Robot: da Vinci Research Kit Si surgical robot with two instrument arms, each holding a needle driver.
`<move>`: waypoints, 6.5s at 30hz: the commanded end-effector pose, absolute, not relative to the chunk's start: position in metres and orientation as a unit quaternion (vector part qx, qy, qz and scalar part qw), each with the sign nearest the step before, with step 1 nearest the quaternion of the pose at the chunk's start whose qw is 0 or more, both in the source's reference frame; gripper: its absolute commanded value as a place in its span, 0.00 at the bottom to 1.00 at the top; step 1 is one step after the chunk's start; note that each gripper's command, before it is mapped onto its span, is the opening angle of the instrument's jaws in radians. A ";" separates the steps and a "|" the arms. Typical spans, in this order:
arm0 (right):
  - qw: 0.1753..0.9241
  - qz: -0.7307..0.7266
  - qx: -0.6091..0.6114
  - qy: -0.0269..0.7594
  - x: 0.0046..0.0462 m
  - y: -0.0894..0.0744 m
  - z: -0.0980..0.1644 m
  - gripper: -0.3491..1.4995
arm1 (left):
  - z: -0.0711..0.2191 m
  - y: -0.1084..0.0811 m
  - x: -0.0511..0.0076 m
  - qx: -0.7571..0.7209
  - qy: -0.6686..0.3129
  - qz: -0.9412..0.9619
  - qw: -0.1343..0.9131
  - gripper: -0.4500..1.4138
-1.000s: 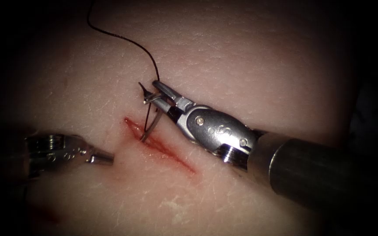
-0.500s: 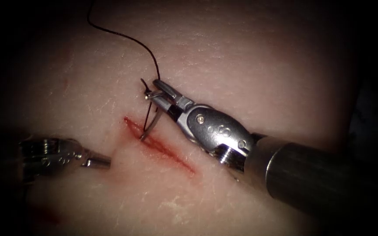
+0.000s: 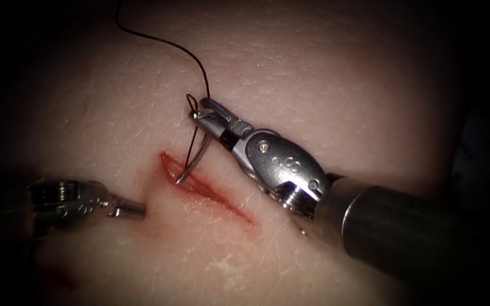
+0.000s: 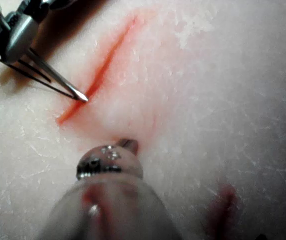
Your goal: Wound Closure
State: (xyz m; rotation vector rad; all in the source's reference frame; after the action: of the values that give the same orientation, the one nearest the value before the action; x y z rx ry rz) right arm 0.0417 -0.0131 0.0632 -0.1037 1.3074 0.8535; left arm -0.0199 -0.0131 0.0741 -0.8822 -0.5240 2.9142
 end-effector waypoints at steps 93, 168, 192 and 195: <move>0.445 0.560 0.389 0.580 0.0503 -0.024 0.063 0.00 | 0.076 -0.014 -0.0199 -0.289 -0.177 0.940 0.036 0.00; 0.501 0.513 0.370 0.591 0.0360 -0.017 0.069 0.67 | 0.075 -0.014 -0.0216 -0.524 -0.115 0.788 -0.300 0.27; 0.536 0.489 0.353 0.591 0.0351 -0.017 0.068 0.05 | 0.067 -0.011 -0.0206 -0.562 -0.425 0.707 0.062 0.00; 0.578 0.462 0.331 0.586 0.0351 -0.017 0.068 0.04 | 0.066 -0.012 -0.0205 -0.581 -0.457 0.669 0.078 0.00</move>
State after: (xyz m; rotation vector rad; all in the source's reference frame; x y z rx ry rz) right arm 0.0344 -0.0165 0.0674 0.7570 1.3609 1.0578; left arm -0.0200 -0.0110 0.0644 -1.7462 -1.3807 1.9807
